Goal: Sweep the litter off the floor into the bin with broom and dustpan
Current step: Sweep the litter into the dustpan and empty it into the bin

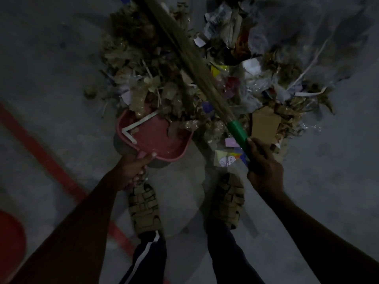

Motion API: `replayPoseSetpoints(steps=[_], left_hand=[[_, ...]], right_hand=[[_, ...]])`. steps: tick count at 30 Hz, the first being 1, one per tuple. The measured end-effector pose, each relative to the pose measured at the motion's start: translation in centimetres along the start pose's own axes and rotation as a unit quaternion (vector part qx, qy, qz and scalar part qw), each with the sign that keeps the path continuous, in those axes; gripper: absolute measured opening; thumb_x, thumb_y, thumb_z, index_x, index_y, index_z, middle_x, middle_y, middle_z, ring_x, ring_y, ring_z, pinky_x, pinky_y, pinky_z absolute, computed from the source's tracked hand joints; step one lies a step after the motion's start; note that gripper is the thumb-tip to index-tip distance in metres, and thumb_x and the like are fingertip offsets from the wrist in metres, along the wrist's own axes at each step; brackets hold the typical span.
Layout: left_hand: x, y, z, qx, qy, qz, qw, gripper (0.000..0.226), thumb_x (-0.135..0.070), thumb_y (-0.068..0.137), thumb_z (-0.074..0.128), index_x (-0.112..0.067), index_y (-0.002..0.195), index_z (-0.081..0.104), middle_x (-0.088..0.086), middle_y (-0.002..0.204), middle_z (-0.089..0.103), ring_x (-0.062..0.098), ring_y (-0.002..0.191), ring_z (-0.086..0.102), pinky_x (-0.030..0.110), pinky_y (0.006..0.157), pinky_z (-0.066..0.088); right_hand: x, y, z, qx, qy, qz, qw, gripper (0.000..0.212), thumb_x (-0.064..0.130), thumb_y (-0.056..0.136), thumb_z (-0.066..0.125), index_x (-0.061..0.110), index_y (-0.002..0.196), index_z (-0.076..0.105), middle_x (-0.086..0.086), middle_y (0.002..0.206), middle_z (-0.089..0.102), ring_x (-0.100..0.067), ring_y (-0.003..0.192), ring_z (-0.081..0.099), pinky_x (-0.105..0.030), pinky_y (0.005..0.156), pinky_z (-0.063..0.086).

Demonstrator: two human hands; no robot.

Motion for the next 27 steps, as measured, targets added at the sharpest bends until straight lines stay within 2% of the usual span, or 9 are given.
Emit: replayPoseSetpoints(steps=[3, 7, 9, 13, 17, 19, 23, 27], left_hand=[[0.1, 0.1, -0.2, 0.003, -0.002, -0.008, 1.0, 0.049, -0.049, 0.092, 0.068, -0.011, 0.071, 0.046, 0.001, 0.047, 0.038, 0.012, 0.033, 0.03, 0.016, 0.039, 0.026], [0.3, 0.3, -0.3, -0.005, -0.01, -0.01, 1.0, 0.049, -0.049, 0.091, 0.07, -0.011, 0.07, 0.047, 0.001, 0.047, 0.038, 0.012, 0.033, 0.03, 0.016, 0.04, 0.025], [0.3, 0.4, -0.3, -0.006, -0.007, -0.007, 1.0, 0.05, -0.05, 0.09, 0.07, -0.011, 0.07, 0.047, 0.001, 0.048, 0.039, 0.013, 0.034, 0.031, 0.017, 0.041, 0.026], [0.3, 0.5, -0.1, 0.0, -0.009, -0.011, 1.0, 0.05, -0.05, 0.089, 0.072, -0.01, 0.07, 0.047, 0.002, 0.048, 0.041, 0.013, 0.035, 0.033, 0.018, 0.04, 0.028], [-0.1, 0.2, 0.1, -0.002, -0.01, -0.012, 1.0, 0.047, -0.046, 0.091, 0.071, -0.011, 0.069, 0.049, 0.001, 0.049, 0.04, 0.011, 0.034, 0.032, 0.017, 0.038, 0.027], [-0.1, 0.1, 0.2, 0.002, -0.019, -0.002, 1.0, 0.043, -0.044, 0.093, 0.07, -0.012, 0.07, 0.051, 0.001, 0.05, 0.039, 0.011, 0.035, 0.031, 0.018, 0.039, 0.027], [0.2, 0.1, 0.2, -0.005, -0.013, -0.014, 1.0, 0.045, -0.048, 0.092, 0.069, -0.015, 0.068, 0.051, 0.0, 0.049, 0.039, 0.013, 0.036, 0.03, 0.019, 0.043, 0.026], [-0.4, -0.6, 0.3, -0.01, -0.007, 0.002, 1.0, 0.045, -0.047, 0.093, 0.068, -0.015, 0.068, 0.049, -0.001, 0.049, 0.039, 0.009, 0.033, 0.031, 0.018, 0.037, 0.026]], right_hand=[[-0.7, 2.1, -0.2, -0.001, -0.011, 0.041, 0.999, 0.091, -0.008, 0.064, 0.07, 0.021, 0.147, 0.045, -0.003, 0.148, 0.046, -0.032, 0.076, 0.065, -0.032, 0.052, 0.049], [-1.8, 4.8, 0.4, 0.044, -0.011, 0.075, 0.996, 0.085, 0.009, 0.066, 0.06, 0.02, 0.148, 0.043, -0.001, 0.151, 0.041, -0.034, 0.082, 0.063, -0.028, 0.057, 0.043], [-1.9, 5.3, 1.0, 0.068, -0.014, 0.071, 0.995, 0.084, 0.009, 0.067, 0.059, 0.018, 0.148, 0.043, -0.003, 0.152, 0.04, -0.035, 0.082, 0.063, -0.026, 0.058, 0.038], [-1.9, 4.3, 2.1, 0.1, -0.015, 0.028, 0.994, 0.076, 0.01, 0.071, 0.054, 0.015, 0.146, 0.046, -0.01, 0.147, 0.046, -0.038, 0.082, 0.065, -0.027, 0.056, 0.04], [-2.5, 2.2, 3.0, 0.144, 0.001, 0.008, 0.99, 0.084, 0.003, 0.066, 0.065, 0.015, 0.146, 0.046, -0.01, 0.147, 0.047, -0.038, 0.086, 0.065, -0.03, 0.056, 0.047], [-2.7, 1.3, 2.9, 0.146, 0.022, -0.002, 0.989, 0.085, 0.008, 0.064, 0.065, 0.015, 0.146, 0.046, -0.01, 0.146, 0.048, -0.039, 0.088, 0.065, -0.034, 0.057, 0.051], [-3.1, -0.4, 3.0, 0.162, 0.042, 0.013, 0.986, 0.085, 0.016, 0.065, 0.063, 0.017, 0.148, 0.044, -0.008, 0.148, 0.047, -0.039, 0.101, 0.064, -0.039, 0.07, 0.055], [-2.4, -1.8, 2.9, 0.178, 0.051, 0.02, 0.982, 0.086, 0.007, 0.067, 0.067, 0.018, 0.148, 0.044, -0.007, 0.148, 0.046, -0.037, 0.101, 0.064, -0.03, 0.074, 0.049]])
Point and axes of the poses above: each hand's wrist, its own y-axis towards the middle knuckle, its own z-axis out of the palm, x = y × z, the point moved 3 cm from there along y, towards the middle knuckle
